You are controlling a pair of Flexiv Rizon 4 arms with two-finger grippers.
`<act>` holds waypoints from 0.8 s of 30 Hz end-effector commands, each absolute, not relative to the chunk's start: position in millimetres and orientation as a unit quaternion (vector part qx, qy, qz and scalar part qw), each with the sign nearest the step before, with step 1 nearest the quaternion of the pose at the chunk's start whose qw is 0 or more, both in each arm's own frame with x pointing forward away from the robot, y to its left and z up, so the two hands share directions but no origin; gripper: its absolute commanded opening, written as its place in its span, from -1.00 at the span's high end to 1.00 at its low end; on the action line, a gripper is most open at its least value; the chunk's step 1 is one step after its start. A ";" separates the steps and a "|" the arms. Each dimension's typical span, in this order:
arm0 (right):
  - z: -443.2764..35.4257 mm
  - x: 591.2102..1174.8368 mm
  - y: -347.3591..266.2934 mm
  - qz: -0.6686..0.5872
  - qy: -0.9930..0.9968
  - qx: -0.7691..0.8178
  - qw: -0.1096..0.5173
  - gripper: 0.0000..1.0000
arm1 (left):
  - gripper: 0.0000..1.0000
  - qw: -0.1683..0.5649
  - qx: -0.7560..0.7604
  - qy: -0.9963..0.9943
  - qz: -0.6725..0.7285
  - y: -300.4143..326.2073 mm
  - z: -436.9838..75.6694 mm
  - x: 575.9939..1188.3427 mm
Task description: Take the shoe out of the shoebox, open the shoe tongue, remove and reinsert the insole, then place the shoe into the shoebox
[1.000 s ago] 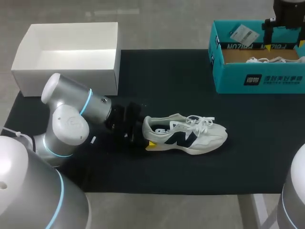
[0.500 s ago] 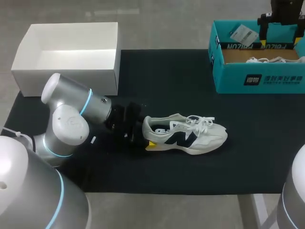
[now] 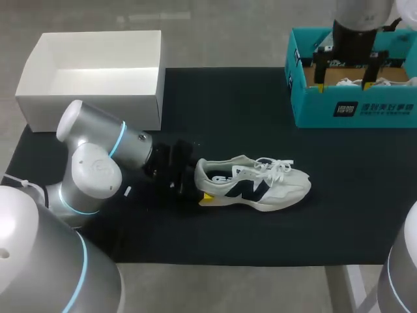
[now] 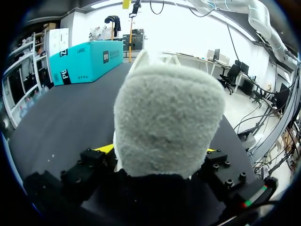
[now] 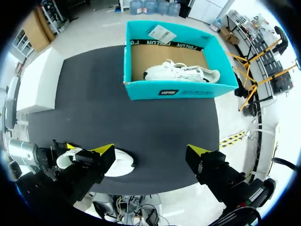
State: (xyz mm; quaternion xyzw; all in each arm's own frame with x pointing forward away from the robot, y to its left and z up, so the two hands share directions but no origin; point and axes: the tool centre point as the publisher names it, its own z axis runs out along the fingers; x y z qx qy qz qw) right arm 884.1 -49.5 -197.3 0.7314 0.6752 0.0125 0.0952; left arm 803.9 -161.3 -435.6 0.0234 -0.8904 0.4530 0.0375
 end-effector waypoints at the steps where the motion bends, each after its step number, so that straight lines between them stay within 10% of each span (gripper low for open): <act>1: -203.3 885.8 -37.7 0.010 0.673 0.732 0.104 -1.00 | 1.00 0.038 0.023 -0.891 0.451 -159.3 -438.6 806.0; 24: -212.2 847.5 26.4 -0.007 0.662 0.737 0.135 -1.00 | 1.00 0.038 0.023 -0.891 0.451 -159.3 -438.6 806.0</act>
